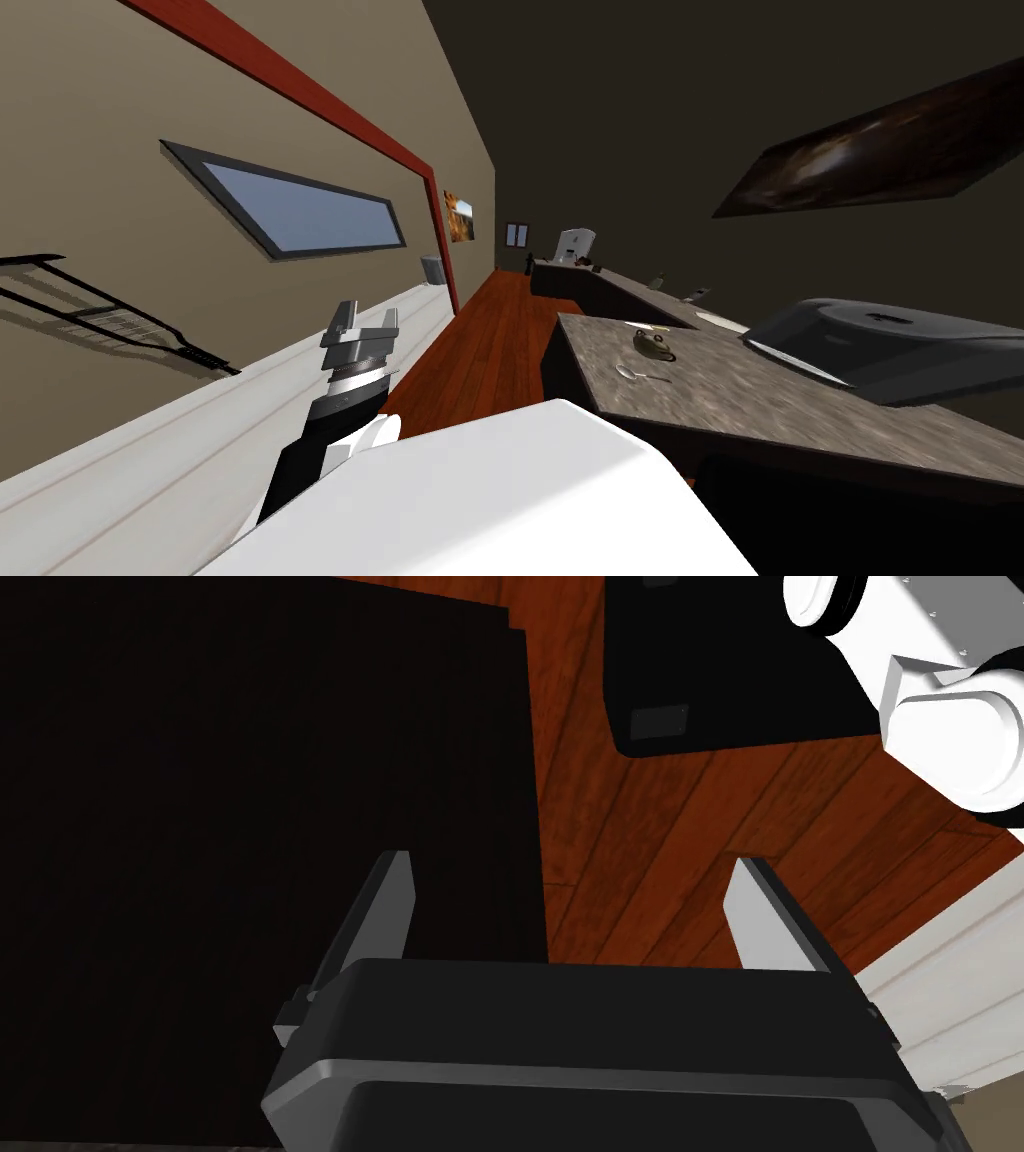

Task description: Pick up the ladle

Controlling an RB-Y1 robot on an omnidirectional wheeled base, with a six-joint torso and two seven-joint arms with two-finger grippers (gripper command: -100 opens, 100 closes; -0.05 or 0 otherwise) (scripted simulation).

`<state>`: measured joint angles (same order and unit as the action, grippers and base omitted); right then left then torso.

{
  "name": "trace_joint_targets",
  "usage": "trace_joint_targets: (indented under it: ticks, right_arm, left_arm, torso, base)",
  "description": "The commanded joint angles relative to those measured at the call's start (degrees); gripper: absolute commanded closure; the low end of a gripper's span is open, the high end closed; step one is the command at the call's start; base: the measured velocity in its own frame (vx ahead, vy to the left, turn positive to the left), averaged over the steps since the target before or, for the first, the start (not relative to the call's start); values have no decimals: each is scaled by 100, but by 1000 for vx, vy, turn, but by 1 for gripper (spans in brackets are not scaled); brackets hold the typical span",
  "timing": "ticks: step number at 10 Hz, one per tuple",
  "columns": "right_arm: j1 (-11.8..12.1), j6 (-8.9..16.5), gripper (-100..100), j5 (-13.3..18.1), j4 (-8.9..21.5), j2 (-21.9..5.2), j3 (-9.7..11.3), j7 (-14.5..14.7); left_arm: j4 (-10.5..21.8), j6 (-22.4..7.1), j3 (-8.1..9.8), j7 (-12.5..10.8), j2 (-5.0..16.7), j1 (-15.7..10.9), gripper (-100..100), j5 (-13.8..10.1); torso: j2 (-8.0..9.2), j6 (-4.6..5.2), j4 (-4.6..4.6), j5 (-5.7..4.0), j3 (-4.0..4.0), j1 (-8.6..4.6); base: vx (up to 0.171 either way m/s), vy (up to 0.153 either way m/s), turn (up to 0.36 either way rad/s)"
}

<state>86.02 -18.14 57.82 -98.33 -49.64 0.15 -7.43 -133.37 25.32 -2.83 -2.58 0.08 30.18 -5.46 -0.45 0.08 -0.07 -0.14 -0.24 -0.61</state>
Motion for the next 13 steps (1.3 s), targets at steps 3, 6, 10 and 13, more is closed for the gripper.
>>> trace_joint_targets:
  ticks: [3,6,10,13]
  right_arm:
    - [237,106,-100,602,275,-217,-65,-154]
    - [586,257,-100,1103,516,-533,-191,-399]
    - [739,332,-100,1556,622,-677,-255,-525]
    - [999,476,-100,2073,802,-934,-379,-776]
  left_arm:
    - [0,0,0,0,0,0,0,0]
    - [0,0,1,0,0,1,0,0]
    - [0,0,2,0,1,2,0,0]
    - [0,0,1,0,1,2,0,0]
  torso:
    - [-1,2,0,-1,0,-3]
    - [-8,7,0,-3,-4,-3]
    - [-12,10,-1,-3,-6,-6]
    - [-16,8,-2,-2,-9,-1]
  base:
    - [-22,-36,352]
    - [-17,-39,366]
    - [-12,-39,239]
    - [-13,-38,327]
